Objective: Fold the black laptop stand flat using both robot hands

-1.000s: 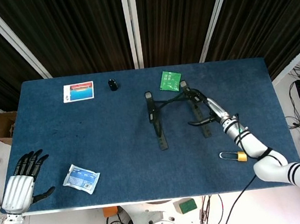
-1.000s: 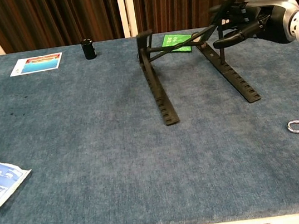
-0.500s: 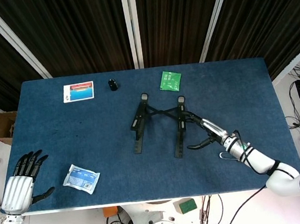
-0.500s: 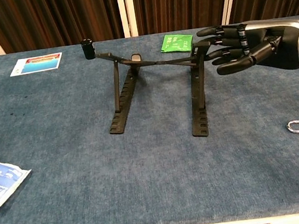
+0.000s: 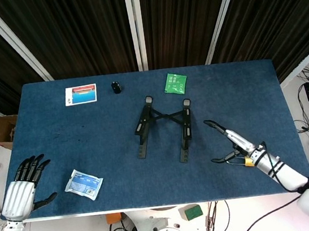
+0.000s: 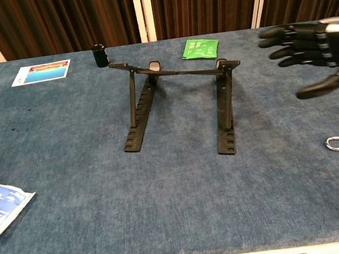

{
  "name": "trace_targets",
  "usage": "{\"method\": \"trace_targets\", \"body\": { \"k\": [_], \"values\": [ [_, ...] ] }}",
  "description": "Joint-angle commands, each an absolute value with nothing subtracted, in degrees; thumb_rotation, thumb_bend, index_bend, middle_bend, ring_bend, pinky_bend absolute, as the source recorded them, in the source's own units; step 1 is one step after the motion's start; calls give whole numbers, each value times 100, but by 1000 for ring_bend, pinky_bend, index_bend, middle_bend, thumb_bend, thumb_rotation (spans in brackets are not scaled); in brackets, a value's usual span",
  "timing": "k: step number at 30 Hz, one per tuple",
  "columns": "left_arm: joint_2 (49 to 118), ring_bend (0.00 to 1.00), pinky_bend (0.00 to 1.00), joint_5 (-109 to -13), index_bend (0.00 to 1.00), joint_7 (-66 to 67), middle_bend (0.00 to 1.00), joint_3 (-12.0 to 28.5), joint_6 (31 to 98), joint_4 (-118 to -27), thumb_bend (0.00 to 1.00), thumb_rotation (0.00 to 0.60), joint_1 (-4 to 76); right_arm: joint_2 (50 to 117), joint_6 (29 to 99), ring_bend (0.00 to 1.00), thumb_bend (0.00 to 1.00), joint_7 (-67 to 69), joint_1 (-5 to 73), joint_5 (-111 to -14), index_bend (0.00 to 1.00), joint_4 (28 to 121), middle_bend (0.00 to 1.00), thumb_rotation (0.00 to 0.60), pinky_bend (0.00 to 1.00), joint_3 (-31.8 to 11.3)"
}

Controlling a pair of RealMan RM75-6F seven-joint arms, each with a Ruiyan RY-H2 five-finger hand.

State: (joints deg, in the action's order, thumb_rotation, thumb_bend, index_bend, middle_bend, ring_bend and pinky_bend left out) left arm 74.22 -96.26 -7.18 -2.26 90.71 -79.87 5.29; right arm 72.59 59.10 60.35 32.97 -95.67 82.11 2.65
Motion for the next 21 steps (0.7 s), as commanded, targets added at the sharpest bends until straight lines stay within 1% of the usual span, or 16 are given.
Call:
{"method": "trace_targets", "body": {
  "k": [1, 6, 10, 16, 21],
  "values": [
    [7427, 13, 88, -9635, 155, -710, 68, -226, 9071, -7998, 106, 600, 534, 6993, 5921, 0, 111, 5553, 3142, -9623, 0, 8460, 47, 600, 0, 560],
    [7421, 13, 88, -9666, 156, -677, 68, -239, 9129, -8024, 106, 600, 509, 7187, 5522, 0, 131, 5089, 3440, -9847, 0, 8598, 60, 600, 0, 646],
    [7385, 13, 88, -9626, 155, -695, 68, -244, 9192, -8022, 106, 600, 447, 7439, 5205, 0, 140, 5024, 3770, -9833, 0, 8711, 66, 600, 0, 507],
    [7390, 13, 88, -9627, 155, -738, 68, -248, 9244, -7997, 107, 600, 410, 8053, 4610, 0, 164, 4874, 4351, -9479, 0, 8545, 68, 600, 0, 42],
    [7406, 13, 88, -9583, 155, -797, 68, -260, 9224, -7939, 107, 600, 381, 8405, 4629, 0, 176, 4972, 4530, -8695, 0, 8198, 72, 600, 0, -659]
  ]
}}
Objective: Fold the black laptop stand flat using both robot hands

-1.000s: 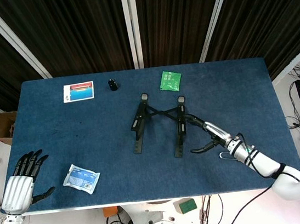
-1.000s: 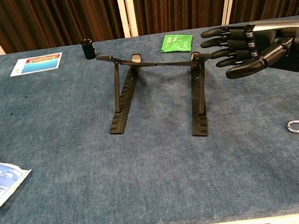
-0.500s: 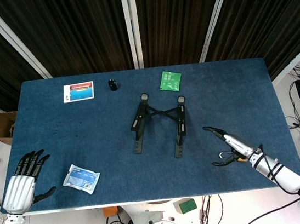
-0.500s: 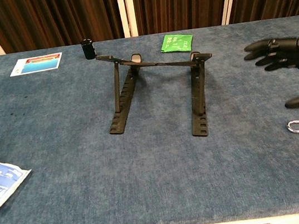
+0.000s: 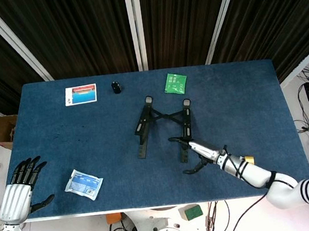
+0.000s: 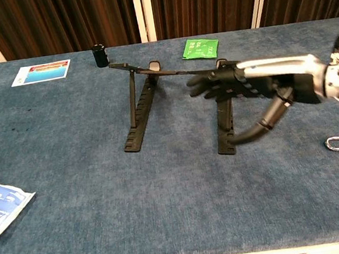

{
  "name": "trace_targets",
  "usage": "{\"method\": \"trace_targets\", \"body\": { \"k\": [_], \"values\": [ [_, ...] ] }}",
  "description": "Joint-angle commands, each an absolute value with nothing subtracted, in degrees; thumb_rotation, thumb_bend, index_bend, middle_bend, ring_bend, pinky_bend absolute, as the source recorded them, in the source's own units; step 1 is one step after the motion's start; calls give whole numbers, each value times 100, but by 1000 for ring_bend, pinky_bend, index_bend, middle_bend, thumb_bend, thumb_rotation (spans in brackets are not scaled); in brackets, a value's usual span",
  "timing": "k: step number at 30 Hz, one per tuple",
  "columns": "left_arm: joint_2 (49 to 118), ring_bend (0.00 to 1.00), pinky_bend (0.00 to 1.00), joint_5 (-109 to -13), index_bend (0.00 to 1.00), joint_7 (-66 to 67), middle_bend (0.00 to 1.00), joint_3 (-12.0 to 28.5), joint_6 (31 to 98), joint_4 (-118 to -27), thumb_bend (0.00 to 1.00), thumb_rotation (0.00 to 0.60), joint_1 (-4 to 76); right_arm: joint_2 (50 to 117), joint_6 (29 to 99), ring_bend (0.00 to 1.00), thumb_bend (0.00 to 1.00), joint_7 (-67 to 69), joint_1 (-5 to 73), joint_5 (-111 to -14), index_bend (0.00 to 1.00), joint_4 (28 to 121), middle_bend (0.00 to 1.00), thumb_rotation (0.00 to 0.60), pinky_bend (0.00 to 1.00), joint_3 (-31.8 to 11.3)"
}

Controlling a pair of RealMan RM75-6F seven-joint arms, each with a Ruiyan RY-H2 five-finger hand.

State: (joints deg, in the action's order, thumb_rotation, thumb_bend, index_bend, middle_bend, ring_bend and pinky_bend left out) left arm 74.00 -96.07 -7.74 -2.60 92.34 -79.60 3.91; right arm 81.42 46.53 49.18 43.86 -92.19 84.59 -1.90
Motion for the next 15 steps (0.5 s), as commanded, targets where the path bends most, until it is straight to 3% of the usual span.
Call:
{"method": "trace_targets", "body": {
  "k": [1, 15],
  "values": [
    [7410, 13, 88, -9574, 155, -815, 68, -258, 9220, -7926, 107, 600, 378, 8440, 4608, 0, 176, 4988, 4562, -8548, 0, 8134, 72, 600, 0, -775],
    [7424, 13, 88, -9529, 155, -885, 68, -235, 9129, -7838, 107, 600, 409, 8628, 3935, 0, 176, 4485, 5048, -6928, 0, 7284, 80, 600, 0, -1778]
  ]
}}
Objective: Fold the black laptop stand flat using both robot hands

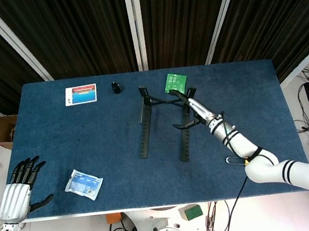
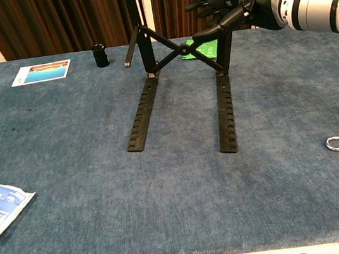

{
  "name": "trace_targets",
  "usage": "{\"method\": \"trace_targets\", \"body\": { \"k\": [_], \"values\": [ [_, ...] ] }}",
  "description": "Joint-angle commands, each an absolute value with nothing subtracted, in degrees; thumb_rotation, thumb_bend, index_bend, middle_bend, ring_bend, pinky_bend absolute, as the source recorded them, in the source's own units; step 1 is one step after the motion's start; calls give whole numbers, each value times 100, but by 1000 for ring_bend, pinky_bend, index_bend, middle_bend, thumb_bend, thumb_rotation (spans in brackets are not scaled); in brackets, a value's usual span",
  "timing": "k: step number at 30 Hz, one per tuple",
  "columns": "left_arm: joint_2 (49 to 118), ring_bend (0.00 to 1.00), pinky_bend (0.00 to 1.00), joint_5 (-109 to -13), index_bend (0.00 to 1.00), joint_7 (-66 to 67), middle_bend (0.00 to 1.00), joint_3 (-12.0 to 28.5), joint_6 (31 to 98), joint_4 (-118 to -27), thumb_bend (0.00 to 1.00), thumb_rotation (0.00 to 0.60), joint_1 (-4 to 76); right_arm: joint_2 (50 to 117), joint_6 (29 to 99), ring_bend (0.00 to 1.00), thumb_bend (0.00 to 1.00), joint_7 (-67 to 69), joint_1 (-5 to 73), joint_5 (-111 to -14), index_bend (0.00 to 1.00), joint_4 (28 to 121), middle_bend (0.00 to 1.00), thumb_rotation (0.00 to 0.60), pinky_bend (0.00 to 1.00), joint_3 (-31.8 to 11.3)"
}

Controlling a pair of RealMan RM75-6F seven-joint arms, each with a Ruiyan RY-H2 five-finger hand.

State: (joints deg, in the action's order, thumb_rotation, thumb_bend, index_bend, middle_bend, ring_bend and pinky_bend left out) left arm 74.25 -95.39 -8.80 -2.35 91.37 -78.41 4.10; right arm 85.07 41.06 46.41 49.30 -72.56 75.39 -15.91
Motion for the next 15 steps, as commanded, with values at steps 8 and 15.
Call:
{"method": "trace_targets", "body": {
  "k": [8, 15],
  "values": [
    [7446, 13, 88, -9476, 156, -973, 68, -228, 9094, -7766, 106, 600, 400, 8754, 3770, 0, 176, 4320, 5069, -6738, 0, 7076, 82, 600, 0, -1847],
    [7458, 13, 88, -9488, 155, -1010, 68, -225, 9105, -7721, 107, 600, 403, 8640, 3980, 0, 176, 4330, 4933, -7030, 0, 7400, 83, 600, 0, -1846]
  ]
}}
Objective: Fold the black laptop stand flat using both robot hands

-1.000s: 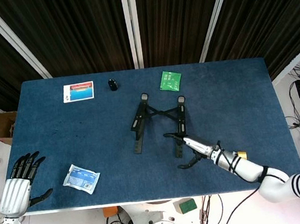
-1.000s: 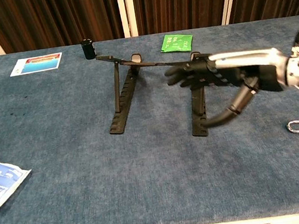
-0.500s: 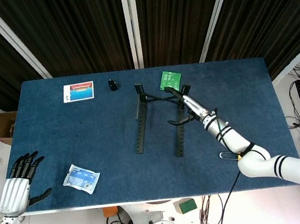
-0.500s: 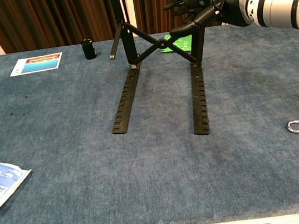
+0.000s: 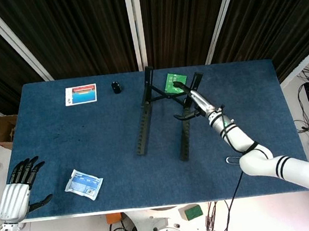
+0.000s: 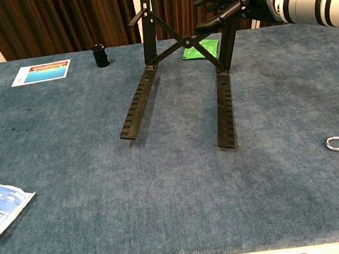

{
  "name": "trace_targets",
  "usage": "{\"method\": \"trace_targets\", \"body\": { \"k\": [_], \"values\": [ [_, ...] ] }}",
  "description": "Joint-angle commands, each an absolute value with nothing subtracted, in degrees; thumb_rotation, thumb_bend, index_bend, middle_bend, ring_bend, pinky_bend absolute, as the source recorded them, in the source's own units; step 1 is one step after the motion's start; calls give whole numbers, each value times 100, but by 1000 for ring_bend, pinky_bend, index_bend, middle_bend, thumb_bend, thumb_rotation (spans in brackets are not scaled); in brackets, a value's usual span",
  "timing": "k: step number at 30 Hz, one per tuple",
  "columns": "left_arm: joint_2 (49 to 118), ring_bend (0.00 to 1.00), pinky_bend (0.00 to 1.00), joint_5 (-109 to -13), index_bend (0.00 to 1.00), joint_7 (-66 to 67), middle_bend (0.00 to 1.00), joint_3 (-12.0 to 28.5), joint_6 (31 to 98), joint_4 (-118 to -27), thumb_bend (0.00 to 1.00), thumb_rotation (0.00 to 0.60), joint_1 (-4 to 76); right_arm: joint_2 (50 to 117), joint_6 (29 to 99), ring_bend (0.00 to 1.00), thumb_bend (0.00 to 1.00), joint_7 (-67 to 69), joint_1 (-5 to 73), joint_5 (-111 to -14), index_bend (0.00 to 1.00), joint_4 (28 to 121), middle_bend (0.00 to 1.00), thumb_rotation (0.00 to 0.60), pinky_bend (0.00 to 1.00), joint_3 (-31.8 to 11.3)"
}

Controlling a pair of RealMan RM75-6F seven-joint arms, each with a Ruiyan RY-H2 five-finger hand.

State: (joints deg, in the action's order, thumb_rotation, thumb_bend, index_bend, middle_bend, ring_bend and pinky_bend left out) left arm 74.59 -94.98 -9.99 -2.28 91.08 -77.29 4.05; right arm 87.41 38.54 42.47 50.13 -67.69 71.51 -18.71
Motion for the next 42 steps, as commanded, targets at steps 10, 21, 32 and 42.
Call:
{"method": "trace_targets", "body": {
  "k": [10, 21, 32, 42],
  "values": [
    [7471, 13, 88, -9479, 155, -1078, 68, -222, 9146, -7654, 106, 600, 376, 8365, 3943, 0, 179, 4515, 4980, -7691, 0, 8149, 86, 600, 0, -1656],
    [7416, 13, 88, -9441, 156, -1057, 68, -255, 9240, -7699, 107, 600, 262, 9386, 3518, 0, 188, 4025, 5985, -7171, 0, 7257, 101, 600, 0, -2222],
    [7399, 13, 88, -9330, 155, -1133, 68, -251, 9256, -7653, 107, 600, 153, 10342, 3097, 0, 188, 3731, 6679, -6570, 0, 5955, 119, 600, 0, -2492],
    [7431, 13, 88, -9237, 155, -1271, 68, -253, 9214, -7529, 107, 600, 85, 11145, 2677, 0, 190, 4074, 6948, -6405, 0, 4572, 128, 600, 0, -2599]
  ]
}}
